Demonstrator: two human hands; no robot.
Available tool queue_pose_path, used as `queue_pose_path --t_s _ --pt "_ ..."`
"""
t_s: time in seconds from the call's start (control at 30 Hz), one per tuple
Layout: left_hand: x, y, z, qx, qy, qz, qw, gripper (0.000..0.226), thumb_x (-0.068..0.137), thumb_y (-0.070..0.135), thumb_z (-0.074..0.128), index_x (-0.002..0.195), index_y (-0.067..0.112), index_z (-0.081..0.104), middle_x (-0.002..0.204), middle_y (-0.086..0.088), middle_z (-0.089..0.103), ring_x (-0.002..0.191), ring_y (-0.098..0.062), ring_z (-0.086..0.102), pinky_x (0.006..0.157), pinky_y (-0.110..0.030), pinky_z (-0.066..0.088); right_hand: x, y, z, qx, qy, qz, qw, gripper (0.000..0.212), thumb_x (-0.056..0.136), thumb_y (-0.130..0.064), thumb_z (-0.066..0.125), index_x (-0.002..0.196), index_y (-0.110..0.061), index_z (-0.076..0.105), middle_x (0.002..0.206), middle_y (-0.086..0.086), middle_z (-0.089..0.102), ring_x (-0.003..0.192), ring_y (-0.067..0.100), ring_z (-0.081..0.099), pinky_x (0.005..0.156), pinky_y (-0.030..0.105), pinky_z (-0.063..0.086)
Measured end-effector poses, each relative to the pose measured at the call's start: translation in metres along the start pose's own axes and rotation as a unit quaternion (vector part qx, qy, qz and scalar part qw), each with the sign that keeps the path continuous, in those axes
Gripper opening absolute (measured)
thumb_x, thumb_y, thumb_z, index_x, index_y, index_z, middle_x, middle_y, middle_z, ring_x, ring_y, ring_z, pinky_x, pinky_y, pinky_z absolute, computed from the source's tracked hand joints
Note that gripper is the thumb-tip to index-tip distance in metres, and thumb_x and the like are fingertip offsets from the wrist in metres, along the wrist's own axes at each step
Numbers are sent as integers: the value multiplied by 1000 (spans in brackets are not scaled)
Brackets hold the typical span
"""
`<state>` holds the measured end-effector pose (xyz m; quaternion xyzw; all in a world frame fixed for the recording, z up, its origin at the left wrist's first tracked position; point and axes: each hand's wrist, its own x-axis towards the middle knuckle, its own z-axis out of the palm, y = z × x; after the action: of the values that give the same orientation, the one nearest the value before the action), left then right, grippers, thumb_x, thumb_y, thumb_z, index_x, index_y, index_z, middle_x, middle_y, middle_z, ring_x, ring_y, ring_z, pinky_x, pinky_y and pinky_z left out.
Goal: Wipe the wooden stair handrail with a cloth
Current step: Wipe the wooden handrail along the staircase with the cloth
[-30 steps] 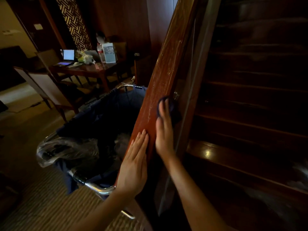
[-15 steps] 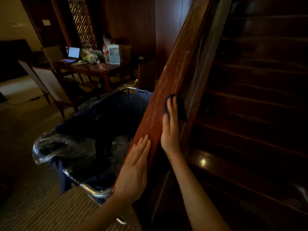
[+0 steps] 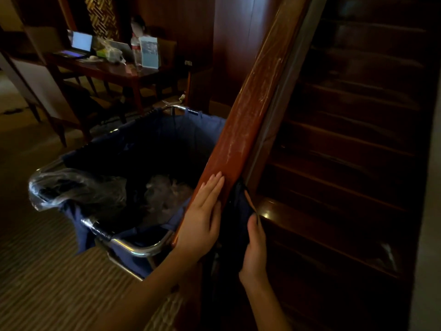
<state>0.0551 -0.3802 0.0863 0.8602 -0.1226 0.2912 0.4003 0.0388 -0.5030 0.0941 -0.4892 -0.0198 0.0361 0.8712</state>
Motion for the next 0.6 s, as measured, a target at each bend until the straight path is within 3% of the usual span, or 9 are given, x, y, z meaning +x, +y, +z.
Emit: queue_pose_path --t_s 0.07,0.13,0.2,0.27,0.37,0.47,0.5,0.57,0.6 --pt "-1 1 -4 -83 25 -14 996 47 99 9 41 145 7 41 153 -2 39 144 -12 31 119 -34 24 -11 -6 5 54 -57 21 997 44 97 -33 40 138 -21 54 141 2 56 133 22 50 111 39 40" --pt "3 4 -14 -235 42 -82 968 44 99 14 42 142 5 45 149 -4 46 140 -14 39 116 -30 30 -20 -20 16 82 -65 33 994 44 97 -35 42 137 -23 58 144 7 52 134 26 49 109 41 43" --pt "7 6 -31 -401 21 -174 899 44 100 26 46 140 7 48 142 -4 53 134 -14 47 108 -22 38 -20 -26 32 113 -65 58 990 44 98 -35 37 133 -24 61 144 8 52 134 27 48 109 43 42" --pt "9 -3 -51 -493 -45 -224 840 50 95 35 47 138 8 51 137 -4 58 130 -14 52 103 -23 43 -21 -25 48 107 -71 65 990 45 99 -36 33 125 -25 68 137 6 59 127 25 55 102 39 49" --pt "11 -25 -82 -530 -138 -264 794 47 90 34 56 124 2 61 123 -13 67 114 -22 63 94 -30 51 -17 -15 75 31 -42 22 998 42 101 -33 34 125 -23 68 134 7 62 125 25 57 97 36 51" --pt "13 -48 -106 -542 -132 -279 781 54 85 30 65 109 -18 56 111 -35 63 100 -35 63 89 -39 51 -12 -4 107 -48 -6 -20 999 51 93 -41 48 136 -15 56 138 10 58 130 27 53 109 46 41" --pt "12 -55 -113 -545 -121 -279 782 58 84 30 66 106 -22 51 104 -38 63 93 -33 63 85 -39 50 -9 1 117 -74 -1 -40 997 52 91 -44 51 135 -17 57 137 7 59 128 24 54 108 43 43" --pt "8 -69 -120 -572 -93 -276 767 50 86 27 64 101 -20 52 88 -25 69 82 -22 67 76 -27 52 -2 10 137 -148 30 -94 984 39 91 -44 51 122 -27 67 129 1 65 123 18 59 101 33 48" --pt "7 -75 -123 -602 -80 -284 742 43 87 25 62 102 -15 57 92 -19 71 85 -20 69 73 -24 53 1 15 144 -180 60 -118 975 33 93 -42 49 116 -31 70 126 -1 67 122 17 60 101 33 48"
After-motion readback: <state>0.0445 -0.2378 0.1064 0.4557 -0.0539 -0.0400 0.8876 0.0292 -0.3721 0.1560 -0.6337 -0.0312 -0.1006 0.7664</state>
